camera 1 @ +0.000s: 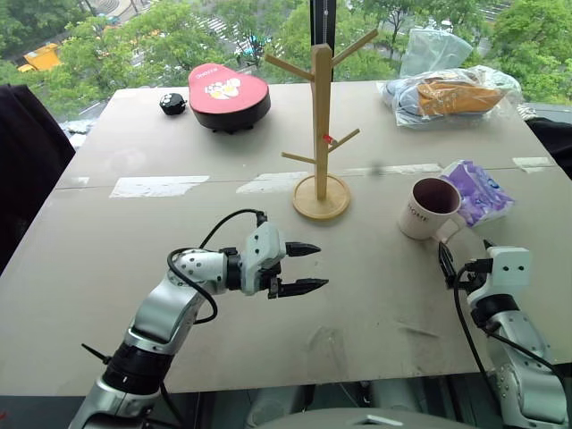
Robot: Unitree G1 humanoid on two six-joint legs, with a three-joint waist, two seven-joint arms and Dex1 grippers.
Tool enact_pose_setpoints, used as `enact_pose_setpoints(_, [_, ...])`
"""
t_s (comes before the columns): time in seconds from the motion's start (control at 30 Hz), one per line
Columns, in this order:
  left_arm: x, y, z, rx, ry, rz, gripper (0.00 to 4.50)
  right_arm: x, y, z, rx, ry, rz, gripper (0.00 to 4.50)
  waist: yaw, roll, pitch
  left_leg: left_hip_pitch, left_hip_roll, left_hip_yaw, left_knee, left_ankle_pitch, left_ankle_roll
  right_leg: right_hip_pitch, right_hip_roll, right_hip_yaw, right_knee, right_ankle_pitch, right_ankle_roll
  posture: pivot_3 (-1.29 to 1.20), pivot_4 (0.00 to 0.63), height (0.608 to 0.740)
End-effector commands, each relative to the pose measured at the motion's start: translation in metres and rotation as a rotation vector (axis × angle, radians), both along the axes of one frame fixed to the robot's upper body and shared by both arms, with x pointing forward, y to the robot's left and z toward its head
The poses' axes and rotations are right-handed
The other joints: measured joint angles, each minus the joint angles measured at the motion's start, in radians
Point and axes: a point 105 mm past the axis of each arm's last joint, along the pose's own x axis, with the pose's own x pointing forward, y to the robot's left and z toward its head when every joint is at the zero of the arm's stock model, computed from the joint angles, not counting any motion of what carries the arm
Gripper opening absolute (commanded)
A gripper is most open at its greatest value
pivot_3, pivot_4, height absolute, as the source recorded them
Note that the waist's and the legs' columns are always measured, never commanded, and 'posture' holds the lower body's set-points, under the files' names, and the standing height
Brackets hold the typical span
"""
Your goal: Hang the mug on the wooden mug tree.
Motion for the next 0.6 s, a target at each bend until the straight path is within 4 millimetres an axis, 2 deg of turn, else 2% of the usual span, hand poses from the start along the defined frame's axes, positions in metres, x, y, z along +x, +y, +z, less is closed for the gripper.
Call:
enact_pose_setpoints(0.03, [-0.001, -0.008, 0.019, -0.020, -0.050, -0.057, 3.14, 0.004, -0.007, 0.013, -0.024, -0.071, -0.061, 4.39, -0.010, 0.000, 0.000, 0.000, 0.000, 0.000, 0.000, 0.000, 0.000, 0.000, 0.000, 0.000, 0.000, 0.000, 0.000, 0.00, 0.150, 0.740])
enact_pose_setpoints(0.17, [0.005, -0.011, 0.027, -0.037, -0.055, -0.044, 3.14, 0.012, -0.003, 0.010, -0.002, -0.087, -0.024, 4.39, -0.017, 0.000, 0.000, 0.000, 0.000, 0.000, 0.000, 0.000, 0.000, 0.000, 0.003, 0.000, 0.000, 0.000, 0.000, 0.00, 0.150, 0.740])
enact_pose_setpoints(0.33, [0.003, -0.010, 0.026, -0.026, -0.052, -0.027, 3.14, 0.024, 0.007, 0.009, 0.035, -0.098, 0.037, 4.39, -0.020, 0.000, 0.001, 0.000, 0.000, 0.000, 0.000, 0.000, 0.000, 0.000, 0.003, 0.001, 0.001, 0.000, 0.000, 0.00, 0.150, 0.740])
enact_pose_setpoints(0.53, [0.001, -0.009, 0.029, -0.030, -0.057, -0.002, 3.14, 0.037, 0.000, 0.010, 0.042, -0.117, 0.021, 4.39, -0.017, 0.000, 0.001, 0.000, 0.000, 0.001, 0.000, 0.000, 0.000, 0.000, 0.003, 0.001, 0.001, 0.000, 0.000, 0.00, 0.150, 0.740])
enact_pose_setpoints(0.6, [0.000, -0.009, 0.030, -0.032, -0.057, 0.009, 3.14, 0.041, 0.000, 0.008, 0.048, -0.116, 0.043, 3.90, -0.018, 0.000, 0.001, 0.000, 0.000, 0.001, 0.000, 0.000, 0.000, 0.000, 0.003, 0.001, 0.001, 0.000, 0.000, 0.00, 0.150, 0.740])
